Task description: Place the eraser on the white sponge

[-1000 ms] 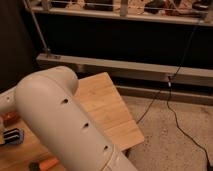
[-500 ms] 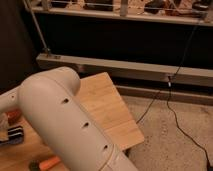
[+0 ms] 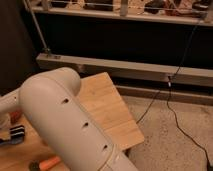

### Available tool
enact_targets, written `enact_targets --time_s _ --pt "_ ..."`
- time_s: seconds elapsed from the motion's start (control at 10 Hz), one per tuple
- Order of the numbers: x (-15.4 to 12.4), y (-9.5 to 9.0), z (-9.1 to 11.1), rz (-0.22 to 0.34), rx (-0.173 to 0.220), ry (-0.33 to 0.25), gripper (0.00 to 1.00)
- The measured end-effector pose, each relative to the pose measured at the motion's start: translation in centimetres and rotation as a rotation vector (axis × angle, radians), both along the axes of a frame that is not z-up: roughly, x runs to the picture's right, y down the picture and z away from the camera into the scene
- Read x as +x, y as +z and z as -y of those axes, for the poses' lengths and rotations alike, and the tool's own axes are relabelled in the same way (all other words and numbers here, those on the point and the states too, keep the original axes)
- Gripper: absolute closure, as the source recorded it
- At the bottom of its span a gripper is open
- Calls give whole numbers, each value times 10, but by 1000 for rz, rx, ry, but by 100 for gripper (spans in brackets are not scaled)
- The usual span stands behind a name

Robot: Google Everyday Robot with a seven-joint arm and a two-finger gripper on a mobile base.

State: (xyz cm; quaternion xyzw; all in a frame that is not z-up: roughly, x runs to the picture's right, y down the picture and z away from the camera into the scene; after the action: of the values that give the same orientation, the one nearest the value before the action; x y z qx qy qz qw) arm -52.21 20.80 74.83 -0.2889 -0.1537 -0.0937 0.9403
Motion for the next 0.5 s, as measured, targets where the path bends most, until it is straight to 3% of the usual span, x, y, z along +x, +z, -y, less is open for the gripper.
enact_targets --time_s 0.5 --pt "7 9 -10 -55 2 -4 28"
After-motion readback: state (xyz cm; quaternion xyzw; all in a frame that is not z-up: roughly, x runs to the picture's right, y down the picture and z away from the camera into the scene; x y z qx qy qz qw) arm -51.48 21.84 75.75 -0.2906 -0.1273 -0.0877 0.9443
